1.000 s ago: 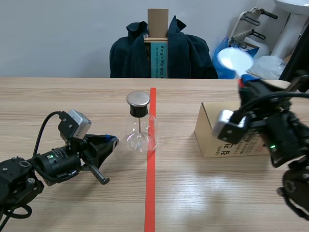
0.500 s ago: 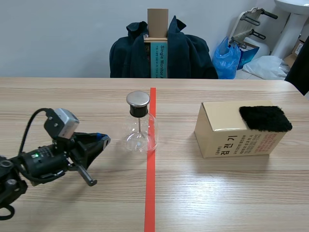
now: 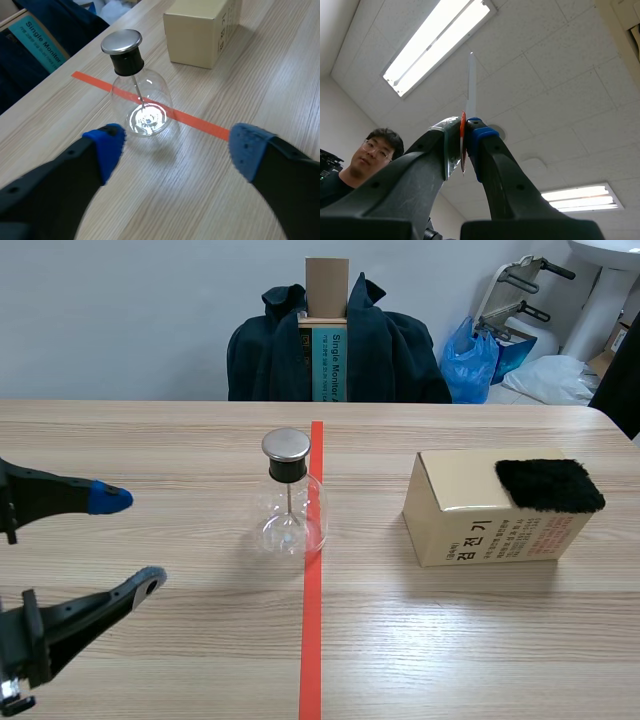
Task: Do the electroscope experiment.
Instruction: 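Rub the plate on the fur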
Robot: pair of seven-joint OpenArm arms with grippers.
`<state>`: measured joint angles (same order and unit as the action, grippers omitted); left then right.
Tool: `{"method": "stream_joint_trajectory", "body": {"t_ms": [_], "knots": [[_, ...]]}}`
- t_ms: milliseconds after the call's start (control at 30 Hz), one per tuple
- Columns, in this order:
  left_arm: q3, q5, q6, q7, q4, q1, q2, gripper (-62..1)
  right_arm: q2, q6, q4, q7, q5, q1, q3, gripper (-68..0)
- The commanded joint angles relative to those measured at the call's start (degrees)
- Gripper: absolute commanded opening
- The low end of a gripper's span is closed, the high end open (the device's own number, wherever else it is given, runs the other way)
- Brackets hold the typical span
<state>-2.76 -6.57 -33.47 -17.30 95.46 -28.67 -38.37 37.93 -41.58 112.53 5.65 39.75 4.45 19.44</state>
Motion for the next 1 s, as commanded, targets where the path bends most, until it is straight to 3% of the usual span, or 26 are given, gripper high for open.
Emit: {"method": "stream_joint_trajectory", "body": {"t_ms": [0, 133, 200, 233, 333, 400, 500, 833, 967], "knots": [[-2.3, -2.3, 0.1, -0.3, 1.6, -2.6, 0.9, -7.3, 0.9, -3.3, 0.4, -0.4, -1.0, -1.0, 1.0, -66.7], [-8.4, -5.3, 0.1, 2.5, 8.7, -10.8, 0.9, -2.3, 0.9, -2.7, 0.7, -0.8, -2.5, -0.9, 1.2, -66.7], [-10.7, -6.8, 0.0, 3.5, 11.0, -13.9, 0.9, -2.3, 0.9, 1.6, 0.7, -1.0, -1.4, -0.9, 1.2, -66.7], [-11.6, -7.7, 0.0, 4.3, 12.0, -15.1, 0.9, -2.2, 0.9, 2.2, 0.7, -1.0, -0.9, -0.9, 1.2, -66.7], [-13.3, -9.4, 0.0, 5.1, 13.3, -17.3, 0.9, 0.9, 0.9, 1.4, 0.8, -0.6, -1.4, -1.0, 1.2, -66.7], [-13.5, -10.3, 0.1, 6.1, 13.3, -17.5, 0.9, 0.9, 0.9, 2.2, 0.8, -0.8, -1.3, -0.9, 1.2, -66.7], [-13.4, -10.4, 0.1, 8.2, 13.3, -17.5, 1.2, 0.9, 0.9, 0.8, 0.8, -0.6, -3.2, -0.9, 1.2, -66.7], [-13.4, -10.4, 0.1, 8.3, 13.3, -17.5, 1.4, 0.9, 0.8, 0.9, 0.8, -0.2, -2.9, -0.9, 1.2, -66.7], [-13.4, -10.4, 0.1, 8.3, 13.3, -17.5, 1.4, 0.9, 0.4, 3.5, 0.7, -0.2, -2.8, 0.9, 1.2, -66.7]]}}
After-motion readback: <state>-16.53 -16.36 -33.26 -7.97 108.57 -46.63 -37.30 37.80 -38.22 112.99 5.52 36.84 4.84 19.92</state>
